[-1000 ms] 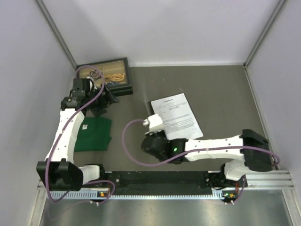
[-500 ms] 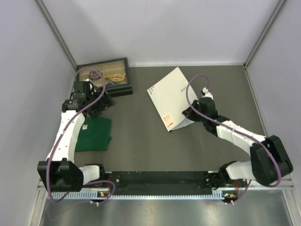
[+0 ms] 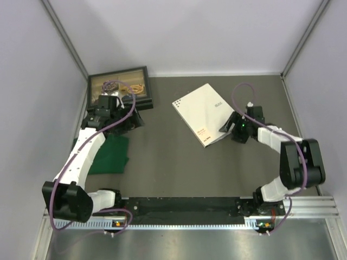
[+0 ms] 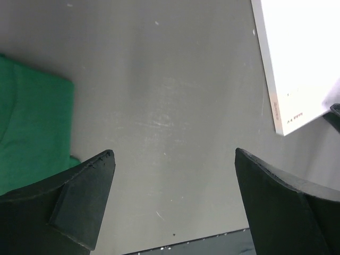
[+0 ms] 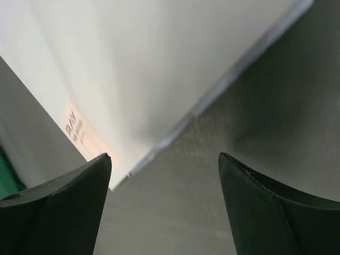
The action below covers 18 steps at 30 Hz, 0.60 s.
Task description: Put the files into the folder
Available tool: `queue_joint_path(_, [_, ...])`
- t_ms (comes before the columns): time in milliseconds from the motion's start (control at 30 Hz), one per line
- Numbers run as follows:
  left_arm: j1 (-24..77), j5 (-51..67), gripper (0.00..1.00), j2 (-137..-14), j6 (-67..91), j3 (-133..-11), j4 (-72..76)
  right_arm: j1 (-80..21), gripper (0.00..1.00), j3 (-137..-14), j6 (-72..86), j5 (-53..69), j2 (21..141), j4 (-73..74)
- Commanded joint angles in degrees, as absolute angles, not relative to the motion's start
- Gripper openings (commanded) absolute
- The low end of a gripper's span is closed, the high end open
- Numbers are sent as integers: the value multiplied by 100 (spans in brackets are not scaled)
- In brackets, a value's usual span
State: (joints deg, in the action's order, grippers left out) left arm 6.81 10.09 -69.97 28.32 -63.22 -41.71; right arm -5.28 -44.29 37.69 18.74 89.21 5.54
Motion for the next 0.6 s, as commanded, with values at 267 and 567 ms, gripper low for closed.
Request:
queue_joint_path(267, [3294, 896, 98, -7340, 2470, -7698, -3823, -3452, 84, -6739, 2936, -1501, 6118, 4726])
queue_joint_path(567, [3841, 1188, 99, -5767, 2417, -8561, -3402, -3753, 99, -7426, 2795, -1220, 4000, 4272])
